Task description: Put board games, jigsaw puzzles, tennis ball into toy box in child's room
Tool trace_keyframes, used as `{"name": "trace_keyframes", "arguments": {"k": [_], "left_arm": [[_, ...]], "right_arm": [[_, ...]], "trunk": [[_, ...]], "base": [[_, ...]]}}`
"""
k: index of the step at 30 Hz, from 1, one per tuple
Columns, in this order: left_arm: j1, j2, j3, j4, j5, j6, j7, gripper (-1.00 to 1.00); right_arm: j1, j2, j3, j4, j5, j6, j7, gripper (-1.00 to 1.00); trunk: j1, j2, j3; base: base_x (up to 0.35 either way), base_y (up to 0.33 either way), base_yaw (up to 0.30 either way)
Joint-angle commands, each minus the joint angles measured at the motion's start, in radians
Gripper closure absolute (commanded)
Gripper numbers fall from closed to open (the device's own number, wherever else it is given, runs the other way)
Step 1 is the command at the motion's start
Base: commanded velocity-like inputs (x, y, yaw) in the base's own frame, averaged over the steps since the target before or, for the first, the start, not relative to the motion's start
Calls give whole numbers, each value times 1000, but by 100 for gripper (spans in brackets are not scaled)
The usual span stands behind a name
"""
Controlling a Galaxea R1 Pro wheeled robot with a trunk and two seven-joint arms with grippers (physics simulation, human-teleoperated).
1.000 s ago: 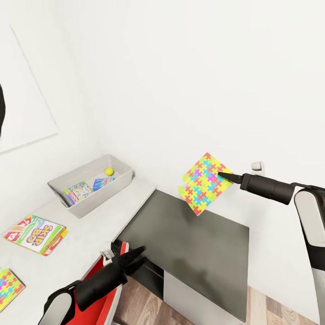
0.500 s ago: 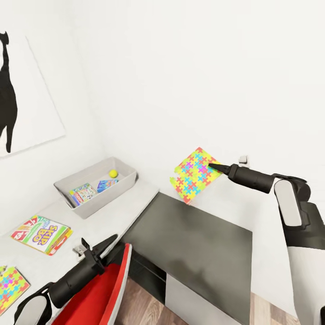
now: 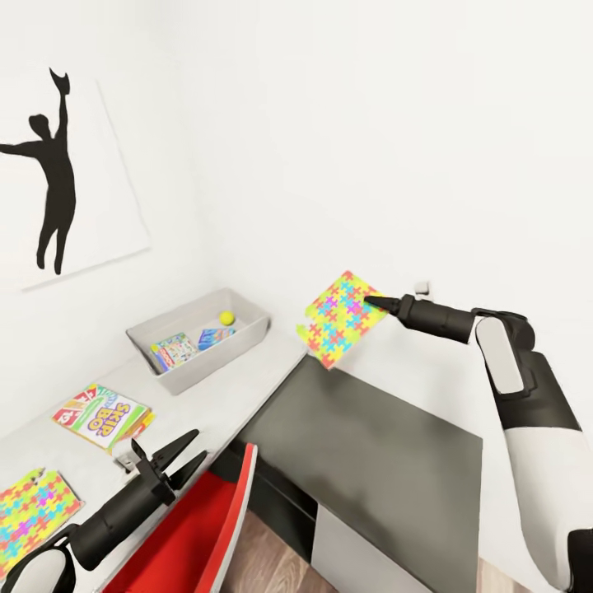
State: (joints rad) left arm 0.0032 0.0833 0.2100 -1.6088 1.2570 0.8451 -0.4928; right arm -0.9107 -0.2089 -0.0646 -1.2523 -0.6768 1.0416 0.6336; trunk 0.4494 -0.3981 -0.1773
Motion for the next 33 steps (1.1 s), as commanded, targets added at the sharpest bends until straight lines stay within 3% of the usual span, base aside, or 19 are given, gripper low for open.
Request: {"name": "trace_keyframes", "arguments": {"k": [1,6,10,17,24,33], "left_arm": [[0,0,0,0,3,6,0,-100],[1,-1,-2,0,2,6,2,-100],[1,-2,-3,0,2,5,3,-100],[1,-3,-6,0,0,3,12,-100],[1,-4,-7,0,-1,2,40,-100],[1,-5,-6,0,0,3,36,-100]], "right_arm": [[-14,0,-1,29,2,6,8,100],[-89,0,-3,228,1,6,12,100],[-103,1,-3,266,1,6,13,100],[-109,3,-3,286,1,6,14,100],[-109,34,-3,287,3,6,12,100],[-109,37,-3,287,3,6,11,100]], "trunk": [[1,-2,-1],[1,-2,4],[1,-2,8],[1,-2,14],[1,-2,20],[1,-2,27]], "base": [[0,0,235],[0,0,251],[0,0,260],[0,0,268],[0,0,273],[0,0,274]]}}
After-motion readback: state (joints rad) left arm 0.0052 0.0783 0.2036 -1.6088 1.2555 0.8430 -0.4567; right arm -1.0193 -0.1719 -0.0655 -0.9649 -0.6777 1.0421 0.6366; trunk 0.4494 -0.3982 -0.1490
